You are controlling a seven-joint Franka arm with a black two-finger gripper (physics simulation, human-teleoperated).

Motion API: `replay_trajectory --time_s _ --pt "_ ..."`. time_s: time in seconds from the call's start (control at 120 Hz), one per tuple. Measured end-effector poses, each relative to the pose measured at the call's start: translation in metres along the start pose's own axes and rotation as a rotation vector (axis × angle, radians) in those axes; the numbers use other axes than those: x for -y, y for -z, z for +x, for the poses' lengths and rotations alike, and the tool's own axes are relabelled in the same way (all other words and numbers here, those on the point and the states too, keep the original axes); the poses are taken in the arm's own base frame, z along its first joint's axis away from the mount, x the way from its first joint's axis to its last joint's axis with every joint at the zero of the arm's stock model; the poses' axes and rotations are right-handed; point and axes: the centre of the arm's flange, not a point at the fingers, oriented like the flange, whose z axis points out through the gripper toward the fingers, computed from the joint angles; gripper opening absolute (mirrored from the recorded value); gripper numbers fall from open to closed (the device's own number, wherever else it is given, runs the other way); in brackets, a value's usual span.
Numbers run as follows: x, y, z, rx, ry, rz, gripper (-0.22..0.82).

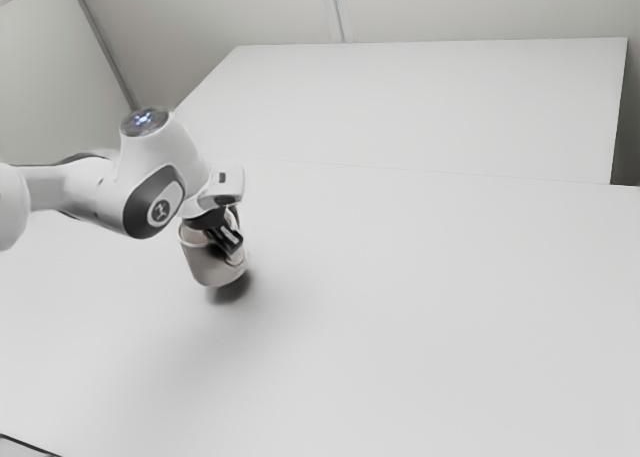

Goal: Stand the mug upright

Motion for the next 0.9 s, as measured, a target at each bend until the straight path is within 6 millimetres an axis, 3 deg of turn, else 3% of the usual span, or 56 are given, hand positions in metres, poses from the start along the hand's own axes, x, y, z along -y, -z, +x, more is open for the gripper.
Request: replay_trajectory --time_s 0.225,0.417,0.592,0.642,0.708,0.758,0.833,0.9 --pt "-0.017 -0.016 -0.019 0.001 0.183 -0.005 -0.17" --pt "-0.018 -0.018 -0.020 -0.006 0.303 -0.012 0.23" --pt "-0.015 -0.013 -0.019 -0.009 0.381 -0.013 0.43" --pt "-0.007 0.007 -0.015 -0.020 0.402 -0.014 0.47" --pt "0.011 0.050 0.001 -0.050 0.425 -0.010 0.50" --pt "0.024 0.100 0.025 -0.090 0.418 0.001 0.52" --pt "0.037 0.157 0.051 -0.122 0.394 -0.001 0.54" --pt "0.040 0.211 0.093 -0.140 0.353 0.005 0.55"
